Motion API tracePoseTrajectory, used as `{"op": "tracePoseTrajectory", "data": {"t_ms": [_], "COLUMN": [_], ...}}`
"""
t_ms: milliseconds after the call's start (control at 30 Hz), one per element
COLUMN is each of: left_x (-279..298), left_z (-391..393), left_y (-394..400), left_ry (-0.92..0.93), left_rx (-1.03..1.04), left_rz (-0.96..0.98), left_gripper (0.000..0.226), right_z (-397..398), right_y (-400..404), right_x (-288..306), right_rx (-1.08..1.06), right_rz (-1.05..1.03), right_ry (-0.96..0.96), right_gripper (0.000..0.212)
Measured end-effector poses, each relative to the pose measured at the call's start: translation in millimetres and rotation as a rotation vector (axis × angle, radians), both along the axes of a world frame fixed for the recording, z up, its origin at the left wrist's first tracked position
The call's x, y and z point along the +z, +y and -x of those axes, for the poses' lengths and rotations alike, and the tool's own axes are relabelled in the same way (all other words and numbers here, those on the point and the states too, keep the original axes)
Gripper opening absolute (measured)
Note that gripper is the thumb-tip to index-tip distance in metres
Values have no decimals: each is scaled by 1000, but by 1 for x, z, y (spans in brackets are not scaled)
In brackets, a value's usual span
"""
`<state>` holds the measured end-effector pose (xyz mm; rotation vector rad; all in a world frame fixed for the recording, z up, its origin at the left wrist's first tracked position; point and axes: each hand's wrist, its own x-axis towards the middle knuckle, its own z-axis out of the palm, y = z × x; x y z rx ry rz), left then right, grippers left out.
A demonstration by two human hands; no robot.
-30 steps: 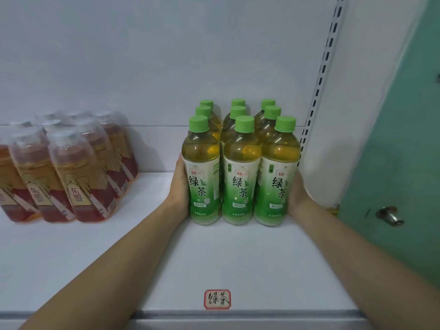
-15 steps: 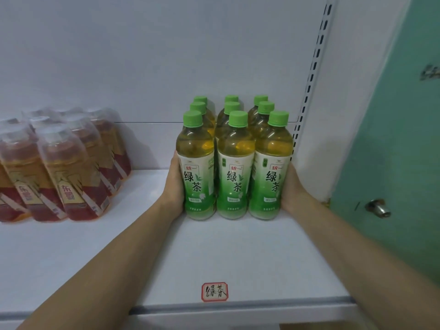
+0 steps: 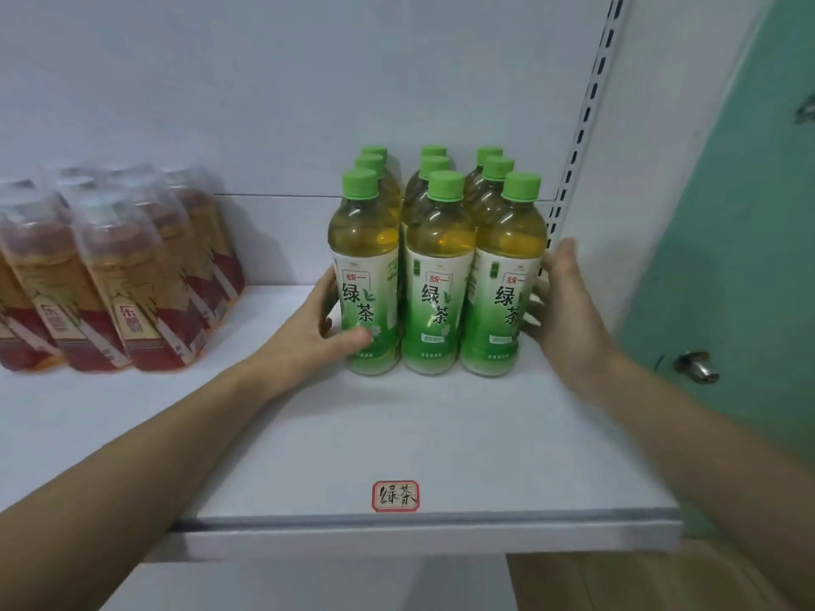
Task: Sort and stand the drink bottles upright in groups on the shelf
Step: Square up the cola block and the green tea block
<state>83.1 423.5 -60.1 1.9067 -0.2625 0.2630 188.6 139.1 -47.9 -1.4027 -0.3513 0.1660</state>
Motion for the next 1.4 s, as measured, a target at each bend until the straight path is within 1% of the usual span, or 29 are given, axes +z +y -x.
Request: {"op": "tracePoseTrajectory", "data": {"t_ms": [33, 100, 167, 267, 467, 567, 700, 767, 1000, 1133, 1200, 1300, 1400], "left_x": [0, -4, -13, -19, -22, -20, -21, -22, -26, -22, -20, -15, -17], "left_z": [-1, -8, -14, -17, -22, -20, -10, -9, -11, -10, -9, -5, -3], "left_y": [-7, -25, -34, -32, -30, -26, -26, -26, -23, -22, -17, -10, -2], "left_ry": [12, 13, -34, -68, -62, -70, -126, -114, -85, -69, -60, -20, 49], "left_rx": [48, 105, 216, 262, 282, 293, 287, 292, 366, 398, 381, 297, 251], "left_rz": [31, 88, 75, 78, 68, 58, -43, -114, -242, -293, -351, -411, -477], "left_gripper": [93, 86, 78, 77, 86, 97, 121, 125, 125, 129, 131, 130, 118], "right_z": [10, 20, 28, 28, 25, 27, 27, 26, 22, 19, 20, 21, 22], "right_y": [2, 13, 26, 37, 42, 39, 32, 32, 35, 36, 36, 32, 23], "right_x": [-2, -11, -18, -23, -27, -28, -32, -34, -35, -35, -36, -34, -30], "right_rx": [1, 4, -67, -165, -213, -223, -193, -188, -216, -213, -214, -207, -125], "right_rz": [56, 123, 131, 103, 131, 152, 170, 187, 224, 243, 247, 269, 333], "right_ry": [-32, -100, -153, -182, -234, -237, -254, -268, -288, -310, -297, -286, -271], "right_gripper": [68, 84, 95, 96, 96, 98, 102, 104, 109, 111, 113, 112, 108]}}
